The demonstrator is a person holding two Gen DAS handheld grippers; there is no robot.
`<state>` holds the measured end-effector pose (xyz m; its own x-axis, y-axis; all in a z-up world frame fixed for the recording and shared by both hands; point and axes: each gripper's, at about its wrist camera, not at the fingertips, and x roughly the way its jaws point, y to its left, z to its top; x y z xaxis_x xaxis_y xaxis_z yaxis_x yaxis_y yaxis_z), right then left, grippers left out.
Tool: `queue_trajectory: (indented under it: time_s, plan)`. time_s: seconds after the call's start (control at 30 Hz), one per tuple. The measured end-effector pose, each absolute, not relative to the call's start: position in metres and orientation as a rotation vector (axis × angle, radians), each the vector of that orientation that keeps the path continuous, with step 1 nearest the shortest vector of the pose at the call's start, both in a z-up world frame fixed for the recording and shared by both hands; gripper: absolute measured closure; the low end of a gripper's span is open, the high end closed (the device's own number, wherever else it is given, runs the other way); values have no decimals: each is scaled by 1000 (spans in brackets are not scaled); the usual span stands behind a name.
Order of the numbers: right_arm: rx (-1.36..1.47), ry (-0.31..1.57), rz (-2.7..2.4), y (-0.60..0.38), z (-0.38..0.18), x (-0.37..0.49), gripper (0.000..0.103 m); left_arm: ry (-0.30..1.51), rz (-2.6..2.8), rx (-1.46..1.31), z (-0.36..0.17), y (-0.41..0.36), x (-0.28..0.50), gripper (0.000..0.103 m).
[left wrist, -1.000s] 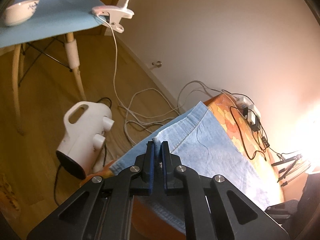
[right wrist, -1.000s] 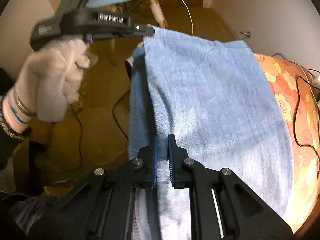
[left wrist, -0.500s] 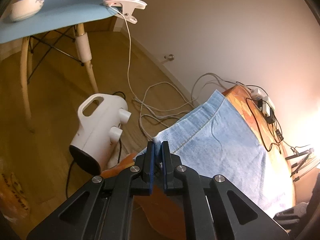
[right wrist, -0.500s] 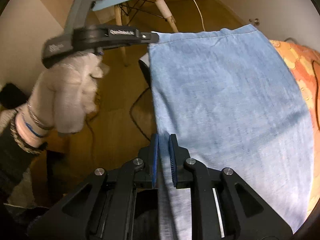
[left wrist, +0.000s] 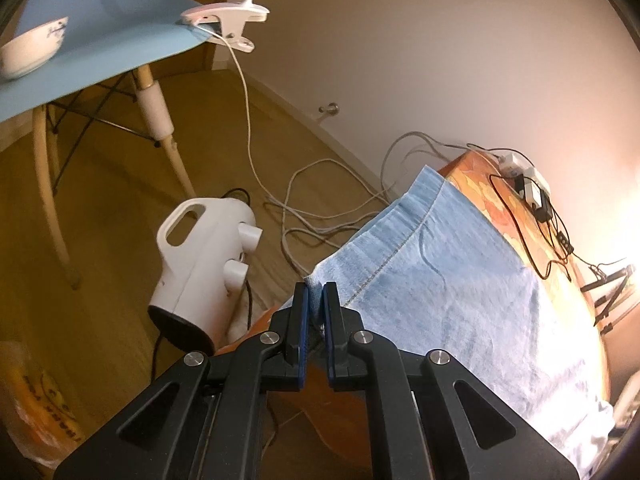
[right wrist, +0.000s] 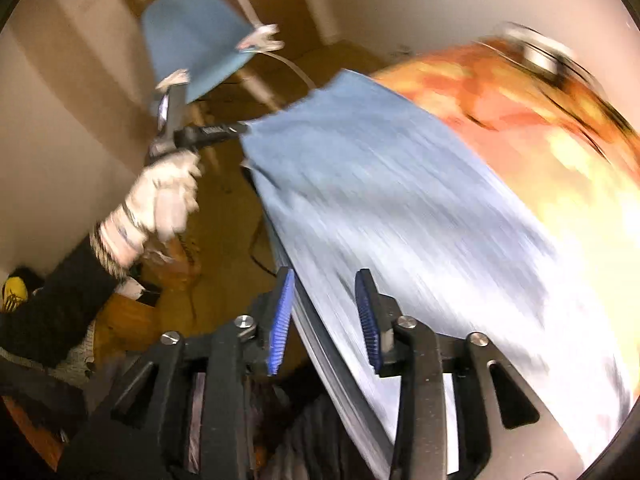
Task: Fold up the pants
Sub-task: 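Swing both tools to lay the held jeans back over the bed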
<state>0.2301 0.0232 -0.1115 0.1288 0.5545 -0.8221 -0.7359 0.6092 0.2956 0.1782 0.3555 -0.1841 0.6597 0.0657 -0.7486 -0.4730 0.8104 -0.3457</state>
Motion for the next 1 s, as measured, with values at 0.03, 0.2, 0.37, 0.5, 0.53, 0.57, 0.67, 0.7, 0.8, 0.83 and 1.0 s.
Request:
queue_trajectory:
  time_s: [0.03,0.2,0.37,0.5,0.53,0.57,0.67,0.7,0.8,0.83,1.0]
  plan:
    - [-207,1103,920,7,-114,223,66,801,321,-555,-184,355,179,97]
    - [-385,1139,802,-45,-146,172,66,808,321,-545,-184,354,182,97]
    - [-565,1108,679,-49,-172,148,66,809,326,-551,-184,354,183,97]
    - [-620,1069,652,-44,-175,146,91,808,333,-579,-185,357,185,97]
    - [-626,1075,639,-45,-176,147,96,806,335,-587,-185,358,185,97]
    - [-617,1067,635,-47,-172,147,97,804,336,-596,-184,358,185,97]
    - [-604,1045,651,-44,-155,138,99,791,338,-579,-176,356,185,97]
    - [-599,1035,671,-42,-149,134,99,782,339,-567,-173,355,183,97]
    - [-587,1038,694,-42,-145,123,99,777,350,-546,-171,352,179,97]
    - [-585,1051,701,-41,-149,122,100,779,354,-543,-173,352,178,97]
    - [-624,1065,662,-35,-172,124,100,785,377,-556,-180,354,171,97]
